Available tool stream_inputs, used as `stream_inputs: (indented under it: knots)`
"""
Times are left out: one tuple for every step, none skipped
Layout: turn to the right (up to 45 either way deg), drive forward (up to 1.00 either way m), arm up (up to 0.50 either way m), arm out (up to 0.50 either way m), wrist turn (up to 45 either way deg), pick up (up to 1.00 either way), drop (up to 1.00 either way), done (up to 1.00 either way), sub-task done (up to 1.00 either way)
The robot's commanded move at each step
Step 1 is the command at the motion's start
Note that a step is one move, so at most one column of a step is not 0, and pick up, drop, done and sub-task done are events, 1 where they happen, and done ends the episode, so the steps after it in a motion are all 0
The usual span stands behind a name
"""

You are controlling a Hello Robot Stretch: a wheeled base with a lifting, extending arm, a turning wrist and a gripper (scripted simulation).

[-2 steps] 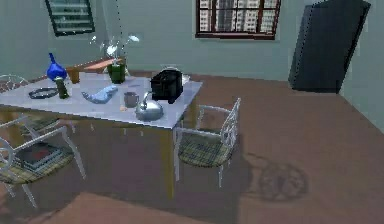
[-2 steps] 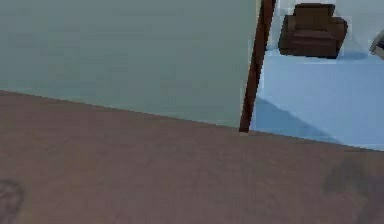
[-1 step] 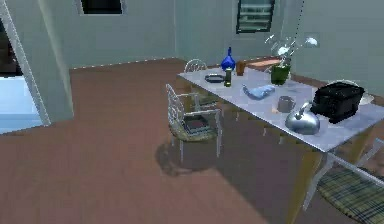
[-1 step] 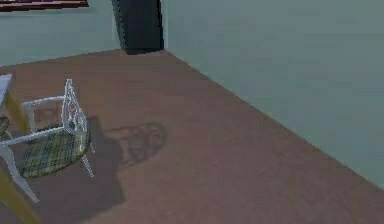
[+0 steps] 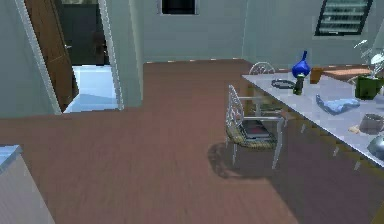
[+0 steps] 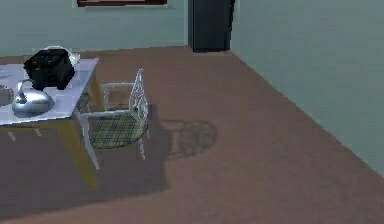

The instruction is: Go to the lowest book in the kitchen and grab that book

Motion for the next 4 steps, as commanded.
stream_inputs:
  knots:
    - [0.0, 0.95, 0.00, 0.00, 0.0, 0.00, 0.00, 0.00, 0.00]
    - [-45.0, 0.00, 0.00, 0.00, 0.0, 0.00, 0.00, 0.00, 0.00]
    - [45.0, 0.00, 0.00, 0.00, 0.0, 0.00, 0.00, 0.00, 0.00]
    - [45.0, 0.00, 0.00, 0.00, 0.0, 0.00, 0.00, 0.00, 0.00]
